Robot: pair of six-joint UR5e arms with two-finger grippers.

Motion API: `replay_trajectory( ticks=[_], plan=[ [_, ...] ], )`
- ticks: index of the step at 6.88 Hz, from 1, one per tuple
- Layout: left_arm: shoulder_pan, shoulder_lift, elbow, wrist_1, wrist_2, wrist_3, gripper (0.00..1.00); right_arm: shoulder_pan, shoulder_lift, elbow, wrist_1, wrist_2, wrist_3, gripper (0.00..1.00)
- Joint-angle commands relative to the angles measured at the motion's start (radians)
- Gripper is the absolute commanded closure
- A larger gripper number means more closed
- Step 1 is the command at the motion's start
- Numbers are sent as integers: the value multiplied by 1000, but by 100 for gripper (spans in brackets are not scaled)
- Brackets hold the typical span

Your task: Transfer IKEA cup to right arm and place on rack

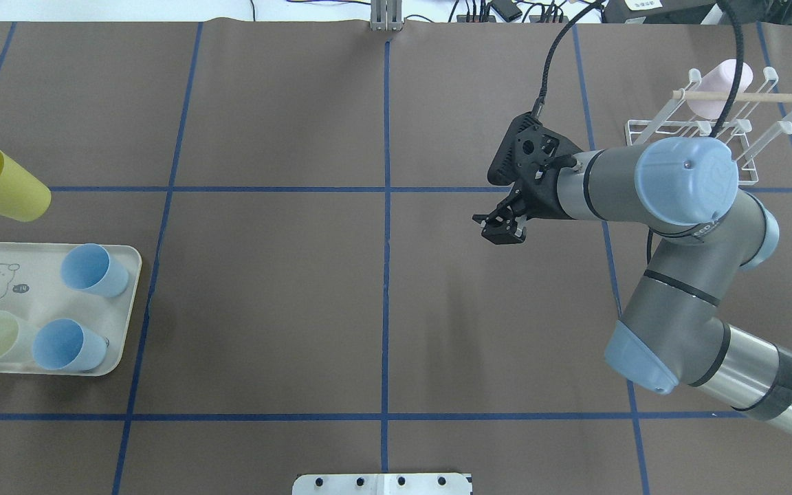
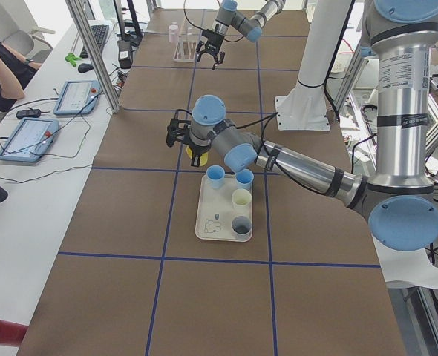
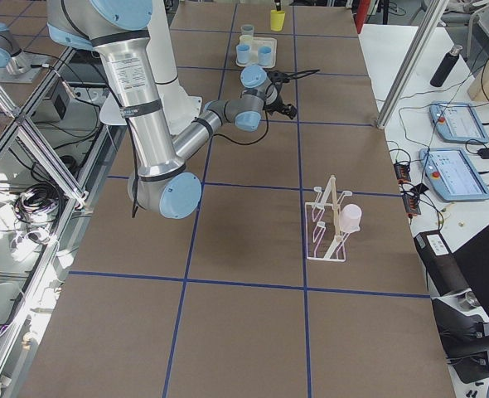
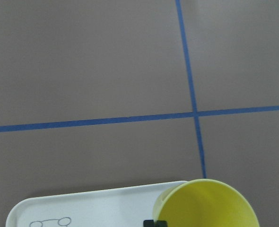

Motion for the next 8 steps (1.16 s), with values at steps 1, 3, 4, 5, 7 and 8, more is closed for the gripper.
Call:
replay_trajectory(
  ticks=[1,3,4,5,7,8],
  plan=[
    [-8,-126,-10,8,-94,-230,100,-52,50,-4,27,-27,1,2],
    [94,-261,-19,-1,-90,-460,100,-84,50,-135,346,-46,69,2],
    [165,-300,-9,-45,-79,-539,100,-96,51,-200,483,-47,83,2],
    [213,-336,-4,-87,-46,-628,100,-110,51,-216,542,-72,87,2],
    [312,-415,26,-147,-23,-728,100,-176,51,-217,625,-171,88,2],
    [355,-448,54,-176,8,-756,100,-191,51,-217,648,-182,90,2]
  ],
)
